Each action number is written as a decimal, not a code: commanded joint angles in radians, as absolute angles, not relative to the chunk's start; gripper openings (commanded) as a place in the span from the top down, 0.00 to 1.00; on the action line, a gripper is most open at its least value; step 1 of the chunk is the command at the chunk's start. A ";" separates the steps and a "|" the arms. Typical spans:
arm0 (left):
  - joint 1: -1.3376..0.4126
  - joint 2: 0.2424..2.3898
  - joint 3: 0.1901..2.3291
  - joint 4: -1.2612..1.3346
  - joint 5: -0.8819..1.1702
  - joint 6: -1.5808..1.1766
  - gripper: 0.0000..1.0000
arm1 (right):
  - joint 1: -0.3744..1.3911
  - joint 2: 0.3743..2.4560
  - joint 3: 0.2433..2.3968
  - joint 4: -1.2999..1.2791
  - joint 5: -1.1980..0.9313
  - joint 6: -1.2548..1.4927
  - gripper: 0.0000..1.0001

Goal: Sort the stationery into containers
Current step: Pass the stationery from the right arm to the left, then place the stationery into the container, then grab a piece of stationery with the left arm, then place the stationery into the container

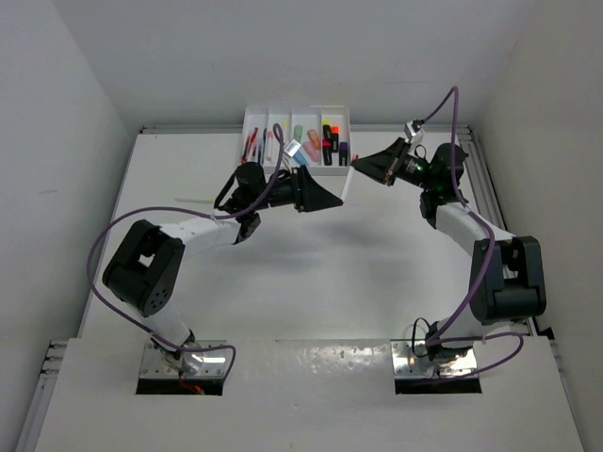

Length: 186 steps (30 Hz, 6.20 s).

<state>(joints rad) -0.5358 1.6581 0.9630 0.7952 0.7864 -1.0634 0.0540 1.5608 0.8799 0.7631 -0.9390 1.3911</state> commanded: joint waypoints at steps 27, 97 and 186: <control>-0.408 1.648 1.142 0.395 0.680 -0.741 1.00 | -0.027 1.531 1.008 0.455 -0.957 1.109 0.34; 0.196 2.367 2.079 -1.112 0.434 1.192 0.31 | 0.204 1.522 1.078 -0.399 -0.736 0.216 0.36; -0.250 1.876 1.487 0.083 0.527 -0.414 1.00 | 0.164 1.665 1.255 -0.118 -0.828 0.637 0.27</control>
